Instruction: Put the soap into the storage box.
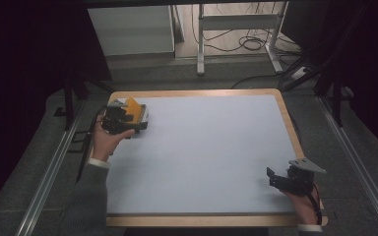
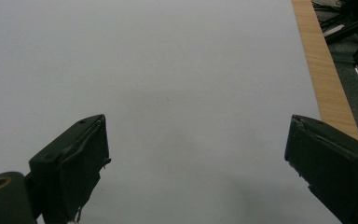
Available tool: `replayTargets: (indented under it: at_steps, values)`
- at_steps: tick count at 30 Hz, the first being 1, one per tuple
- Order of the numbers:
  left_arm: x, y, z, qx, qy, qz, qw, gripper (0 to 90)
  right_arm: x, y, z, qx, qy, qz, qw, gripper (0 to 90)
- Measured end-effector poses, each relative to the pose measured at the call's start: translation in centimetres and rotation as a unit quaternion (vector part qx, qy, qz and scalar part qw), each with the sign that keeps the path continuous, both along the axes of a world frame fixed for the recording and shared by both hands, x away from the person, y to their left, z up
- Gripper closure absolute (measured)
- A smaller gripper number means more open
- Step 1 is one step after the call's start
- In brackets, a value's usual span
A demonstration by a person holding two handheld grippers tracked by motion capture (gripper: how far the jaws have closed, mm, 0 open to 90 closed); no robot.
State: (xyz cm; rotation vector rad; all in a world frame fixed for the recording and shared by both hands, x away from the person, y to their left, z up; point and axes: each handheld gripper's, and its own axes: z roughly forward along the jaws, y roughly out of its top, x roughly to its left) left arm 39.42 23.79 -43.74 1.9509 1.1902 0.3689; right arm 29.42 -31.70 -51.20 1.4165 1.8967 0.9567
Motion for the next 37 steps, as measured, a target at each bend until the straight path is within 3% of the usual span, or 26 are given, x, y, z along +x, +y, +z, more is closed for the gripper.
replayTargets:
  at_steps: [1, 5, 9, 20, 23, 30, 37]
  values:
    - [0.0, 0.0, 0.0, 0.000, 0.000, 0.000, 1.0000, 28.4, 0.0, 0.0, 0.0, 0.000, 0.000, 0.000, 1.0000, 6.3]
    - [-2.5, -0.5, -2.0, -0.004, 0.002, -0.016, 0.9999, 28.2, 0.0, 0.0, 0.0, 0.000, -0.002, 0.002, 1.0000, 6.3]
    - [-4.0, -0.9, -3.7, 0.001, 0.009, -0.022, 0.9997, 27.5, 0.0, 0.0, 0.0, 0.000, -0.003, 0.003, 1.0000, 6.3]
    - [-6.3, -1.2, -7.6, 0.000, 0.036, -0.024, 0.9991, 26.8, 0.0, 0.0, 0.0, -0.002, -0.005, 0.007, 1.0000, 6.3]
    - [-6.3, -1.3, -7.8, 0.013, 0.036, -0.021, 0.9990, 26.3, 0.0, 0.1, 0.0, -0.003, -0.006, 0.008, 0.9999, 6.3]
    - [-6.1, -1.4, -7.9, 0.005, 0.035, -0.028, 0.9990, 26.4, -0.1, 0.4, -0.1, -0.008, -0.009, 0.014, 0.9998, 6.3]
    - [-6.0, -1.0, -7.7, 0.007, 0.032, -0.023, 0.9992, 25.8, -0.3, 0.5, 0.4, -0.004, -0.030, 0.022, 0.9993, 6.3]
